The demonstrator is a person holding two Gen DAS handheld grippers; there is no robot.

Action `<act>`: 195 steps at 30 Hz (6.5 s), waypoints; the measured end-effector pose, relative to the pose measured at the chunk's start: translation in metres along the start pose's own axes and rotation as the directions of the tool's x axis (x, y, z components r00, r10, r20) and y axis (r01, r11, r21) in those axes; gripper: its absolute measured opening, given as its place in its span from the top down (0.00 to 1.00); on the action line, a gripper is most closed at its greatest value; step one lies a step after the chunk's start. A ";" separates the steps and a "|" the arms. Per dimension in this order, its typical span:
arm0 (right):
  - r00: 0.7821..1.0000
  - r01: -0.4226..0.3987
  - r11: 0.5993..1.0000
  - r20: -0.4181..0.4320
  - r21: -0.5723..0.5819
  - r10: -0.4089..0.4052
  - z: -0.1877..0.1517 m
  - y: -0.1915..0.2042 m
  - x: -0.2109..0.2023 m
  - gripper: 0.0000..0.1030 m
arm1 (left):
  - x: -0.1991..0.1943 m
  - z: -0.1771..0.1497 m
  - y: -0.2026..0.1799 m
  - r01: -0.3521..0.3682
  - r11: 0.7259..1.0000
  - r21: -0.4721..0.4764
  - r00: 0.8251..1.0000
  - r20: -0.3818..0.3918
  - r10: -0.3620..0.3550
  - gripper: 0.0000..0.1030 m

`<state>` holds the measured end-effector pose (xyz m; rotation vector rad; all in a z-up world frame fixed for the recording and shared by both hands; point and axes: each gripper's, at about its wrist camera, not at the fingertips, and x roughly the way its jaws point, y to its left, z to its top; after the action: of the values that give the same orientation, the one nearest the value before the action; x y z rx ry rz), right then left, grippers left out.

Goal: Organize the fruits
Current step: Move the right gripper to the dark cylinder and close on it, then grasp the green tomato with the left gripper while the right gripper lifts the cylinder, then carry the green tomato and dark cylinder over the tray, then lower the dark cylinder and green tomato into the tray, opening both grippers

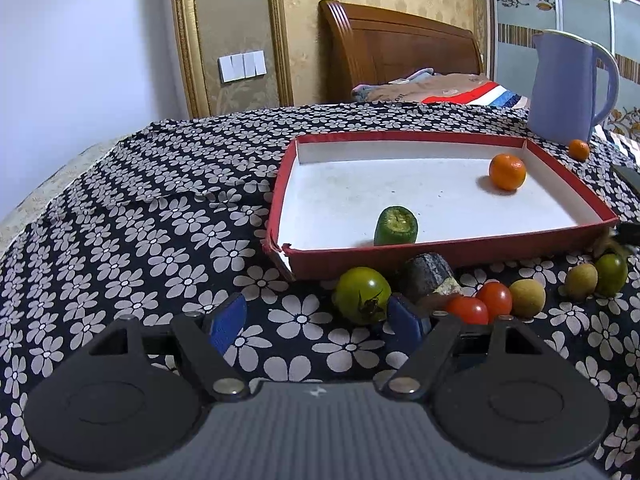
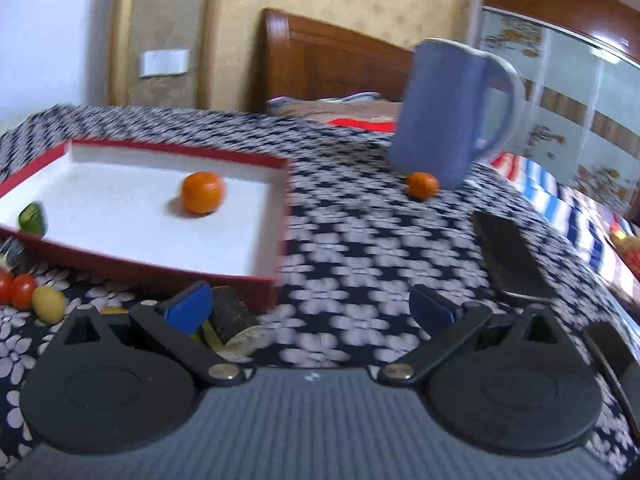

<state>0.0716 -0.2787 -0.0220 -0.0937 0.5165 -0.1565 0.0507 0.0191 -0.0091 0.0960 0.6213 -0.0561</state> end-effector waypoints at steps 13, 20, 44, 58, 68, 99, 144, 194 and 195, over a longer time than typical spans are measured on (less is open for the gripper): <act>0.993 -0.113 0.991 -0.024 -0.064 0.112 -0.009 -0.001 -0.005 0.00 | 0.002 0.003 -0.002 -0.027 1.000 0.003 1.000 0.009 0.027 0.21; 0.994 -0.105 0.990 -0.048 -0.092 0.101 -0.013 0.001 -0.005 0.00 | 0.004 0.003 0.001 -0.006 1.000 -0.011 1.000 0.001 0.006 0.21; 0.955 -0.281 0.957 -0.125 -0.077 0.270 -0.006 0.033 0.016 0.58 | 0.010 0.003 0.004 0.046 0.999 -0.012 0.999 -0.019 -0.046 0.16; 0.965 -0.251 0.967 -0.084 -0.039 0.247 -0.010 0.029 0.008 0.63 | 0.024 0.012 -0.003 0.129 0.992 0.004 0.990 -0.053 -0.128 0.50; 0.968 -0.242 0.970 -0.071 -0.022 0.240 -0.013 0.028 0.006 0.64 | 0.027 0.012 -0.001 0.133 0.991 -0.020 0.990 -0.048 -0.134 0.69; 0.962 -0.258 0.965 0.104 0.040 0.253 0.040 0.062 -0.035 0.63 | -0.020 0.062 -0.042 0.096 0.995 0.007 0.988 0.119 -0.096 0.69; 0.971 -0.237 0.971 0.034 0.022 0.236 0.064 0.068 0.012 0.63 | 0.029 0.089 -0.057 0.084 0.996 0.028 0.996 0.032 -0.085 0.69; 0.967 -0.235 0.972 -0.102 -0.019 0.232 0.111 0.110 0.117 0.63 | 0.144 0.133 -0.044 0.045 0.999 -0.008 0.995 -0.083 -0.046 0.69; 0.967 -0.234 0.972 -0.104 -0.018 0.231 0.111 0.110 0.118 0.63 | 0.146 0.133 -0.044 0.048 0.999 -0.012 0.995 -0.089 -0.049 0.69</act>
<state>0.2418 -0.1852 0.0027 -0.0545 0.6265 0.0765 0.2427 -0.0423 0.0102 0.0742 0.7130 -0.0956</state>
